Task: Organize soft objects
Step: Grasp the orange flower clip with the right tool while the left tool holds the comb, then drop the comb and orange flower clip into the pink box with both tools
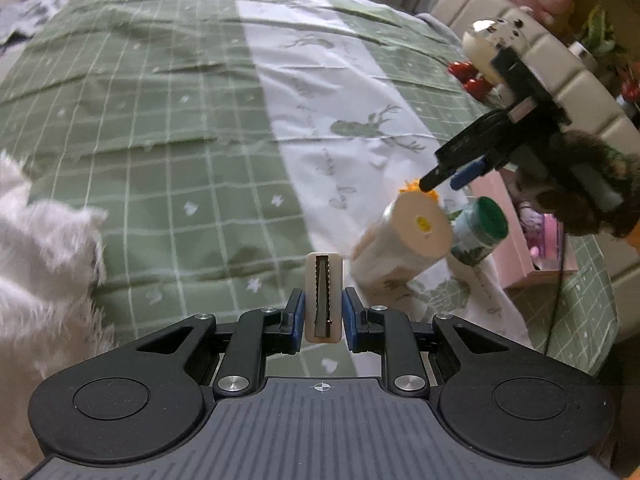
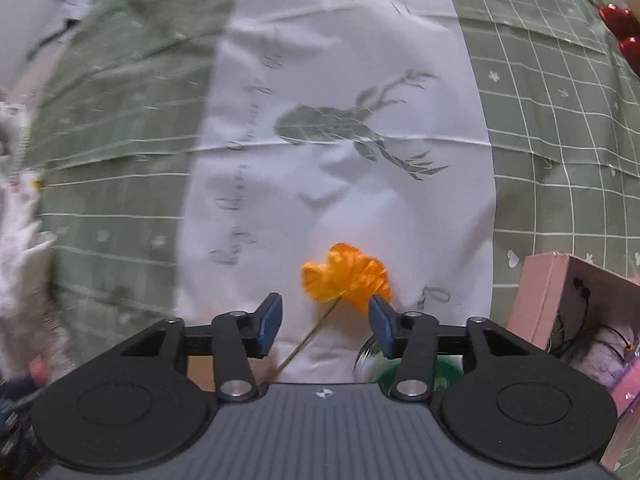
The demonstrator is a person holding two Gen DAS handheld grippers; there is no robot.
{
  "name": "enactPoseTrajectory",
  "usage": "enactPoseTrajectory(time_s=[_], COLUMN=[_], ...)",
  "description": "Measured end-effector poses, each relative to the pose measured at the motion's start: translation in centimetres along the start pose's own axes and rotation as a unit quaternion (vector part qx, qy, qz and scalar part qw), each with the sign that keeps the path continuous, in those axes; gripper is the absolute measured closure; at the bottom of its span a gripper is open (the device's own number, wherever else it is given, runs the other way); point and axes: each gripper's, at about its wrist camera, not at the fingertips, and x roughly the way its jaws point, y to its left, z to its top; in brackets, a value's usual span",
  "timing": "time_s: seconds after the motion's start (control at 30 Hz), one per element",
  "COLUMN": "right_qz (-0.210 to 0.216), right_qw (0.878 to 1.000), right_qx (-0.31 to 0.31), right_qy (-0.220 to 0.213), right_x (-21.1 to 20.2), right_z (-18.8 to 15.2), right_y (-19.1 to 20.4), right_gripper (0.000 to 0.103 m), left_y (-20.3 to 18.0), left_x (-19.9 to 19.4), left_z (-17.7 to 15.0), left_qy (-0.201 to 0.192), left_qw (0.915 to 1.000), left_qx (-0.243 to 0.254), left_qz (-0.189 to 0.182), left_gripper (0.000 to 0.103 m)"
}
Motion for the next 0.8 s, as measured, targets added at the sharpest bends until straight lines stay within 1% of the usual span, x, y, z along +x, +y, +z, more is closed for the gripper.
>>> enactPoseTrajectory(time_s=[0.07,0.13,0.17,0.23,0.27,0.3,0.33,0.37,0.43,0.53,0.6,0.7,0.8], right_qz=[-0.026,-0.067,-0.078,-0.080,-0.082,-0.083,-0.081,-0.073,-0.056,-0.052,-0.036,-0.003,0.009], right_qw=[0.999,0.997,0.997,0.996,0.996,0.996,0.996,0.997,0.997,0.991,0.989,0.984,0.978], right_qx=[0.005,-0.007,-0.013,-0.016,-0.019,-0.027,-0.035,-0.039,-0.051,-0.097,-0.109,-0.115,-0.114], right_qy=[0.019,0.025,0.025,0.026,0.023,0.021,0.018,0.009,-0.017,-0.070,-0.094,-0.134,-0.174], right_x=[2.2,4.2,4.9,6.1,6.3,6.3,6.0,5.2,2.8,-2.2,-6.2,-12.5,-17.8], right_z=[0.4,0.7,0.8,0.7,0.5,0.3,0.0,-0.3,-1.1,-2.7,-3.5,-5.5,-7.7], right_y=[0.5,1.3,1.5,1.9,2.2,2.5,2.8,3.1,3.5,4.2,4.1,2.5,-0.5], right_gripper=[0.043,0.043,0.043,0.045,0.056,0.074,0.081,0.085,0.085,0.086,0.086,0.086,0.086], left_y=[1.2,2.4,2.9,3.8,4.1,4.5,4.7,4.9,5.0,4.4,3.3,0.4,-4.5], left_x=[0.3,0.8,1.1,1.6,1.8,2.0,2.1,2.0,1.9,1.0,0.0,-1.3,-1.7], left_z=[-0.7,-1.4,-1.8,-2.4,-2.6,-2.9,-3.0,-3.0,-2.8,-1.3,0.3,2.9,5.7], left_qy=[0.002,0.004,0.007,0.012,0.014,0.016,0.017,0.017,0.015,0.001,-0.015,-0.037,-0.051], left_qw=[0.9998,0.9995,0.9992,0.9986,0.9982,0.9978,0.9972,0.9968,0.9964,0.9965,0.9963,0.9967,0.9982], left_qx=[-0.017,-0.031,-0.039,-0.052,-0.058,-0.065,-0.072,-0.078,-0.084,-0.082,-0.081,-0.069,-0.032], left_qz=[-0.001,-0.003,-0.001,0.001,0.002,0.003,0.003,0.003,0.007,0.019,0.024,0.018,-0.002], left_gripper=[0.080,0.080,0.080,0.080,0.080,0.080,0.080,0.080,0.080,0.080,0.080,0.080,0.080])
